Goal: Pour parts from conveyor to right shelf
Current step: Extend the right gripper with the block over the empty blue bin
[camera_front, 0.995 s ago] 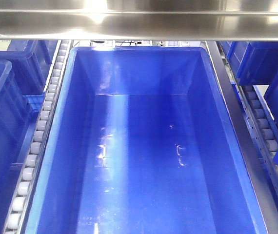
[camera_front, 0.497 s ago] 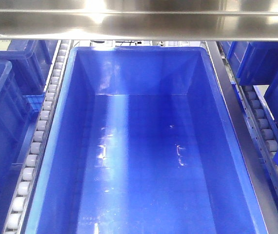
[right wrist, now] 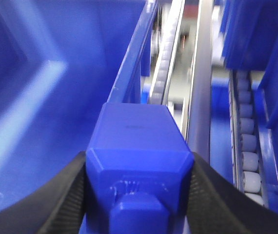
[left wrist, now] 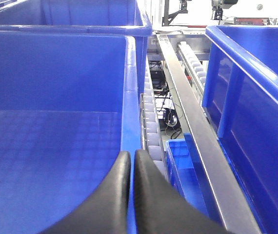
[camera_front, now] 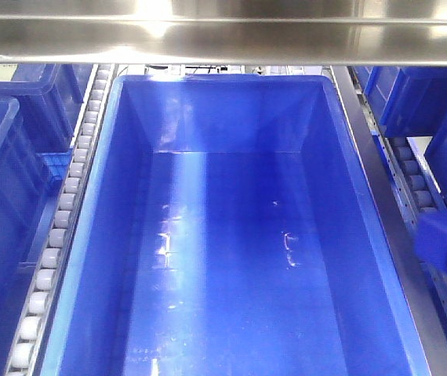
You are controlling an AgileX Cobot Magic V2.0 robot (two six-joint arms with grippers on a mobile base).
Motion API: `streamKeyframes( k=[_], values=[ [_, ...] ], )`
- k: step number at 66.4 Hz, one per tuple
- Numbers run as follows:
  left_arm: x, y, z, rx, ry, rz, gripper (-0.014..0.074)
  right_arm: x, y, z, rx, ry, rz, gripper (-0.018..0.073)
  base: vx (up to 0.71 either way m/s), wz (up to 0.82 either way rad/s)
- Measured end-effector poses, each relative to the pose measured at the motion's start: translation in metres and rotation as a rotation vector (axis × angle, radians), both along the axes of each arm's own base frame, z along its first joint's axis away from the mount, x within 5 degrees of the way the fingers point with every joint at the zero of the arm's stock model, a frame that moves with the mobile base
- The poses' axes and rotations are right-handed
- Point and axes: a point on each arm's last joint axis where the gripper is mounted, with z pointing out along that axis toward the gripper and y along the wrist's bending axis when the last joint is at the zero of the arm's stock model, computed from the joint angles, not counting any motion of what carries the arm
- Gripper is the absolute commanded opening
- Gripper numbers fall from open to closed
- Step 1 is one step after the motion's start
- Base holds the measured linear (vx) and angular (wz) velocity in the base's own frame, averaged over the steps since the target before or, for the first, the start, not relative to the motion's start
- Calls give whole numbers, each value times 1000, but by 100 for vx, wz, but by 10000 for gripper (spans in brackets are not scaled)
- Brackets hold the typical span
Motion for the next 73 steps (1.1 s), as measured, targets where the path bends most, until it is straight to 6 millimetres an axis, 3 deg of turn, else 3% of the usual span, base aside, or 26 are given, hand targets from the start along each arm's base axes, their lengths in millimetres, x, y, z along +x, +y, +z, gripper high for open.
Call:
streamKeyframes(
  k=[10, 26, 41, 53, 73],
  values=[
    [0, 0, 0, 0, 0, 0, -6, 26, 11, 20, -29, 33, 56, -5, 0, 0],
    [0, 0, 0, 0, 0, 0, -6, 61, 60, 22, -103, 181, 290, -5, 0, 0],
    [0, 0, 0, 0, 0, 0, -6, 100, 115, 7, -133, 366, 383, -5, 0, 0],
    [0, 0, 0, 0, 0, 0, -6, 133, 151, -20, -211, 527, 405, -5, 0, 0],
    [0, 0, 0, 0, 0, 0, -6, 184, 188, -52, -297, 695, 391, -2, 0, 0]
  ],
)
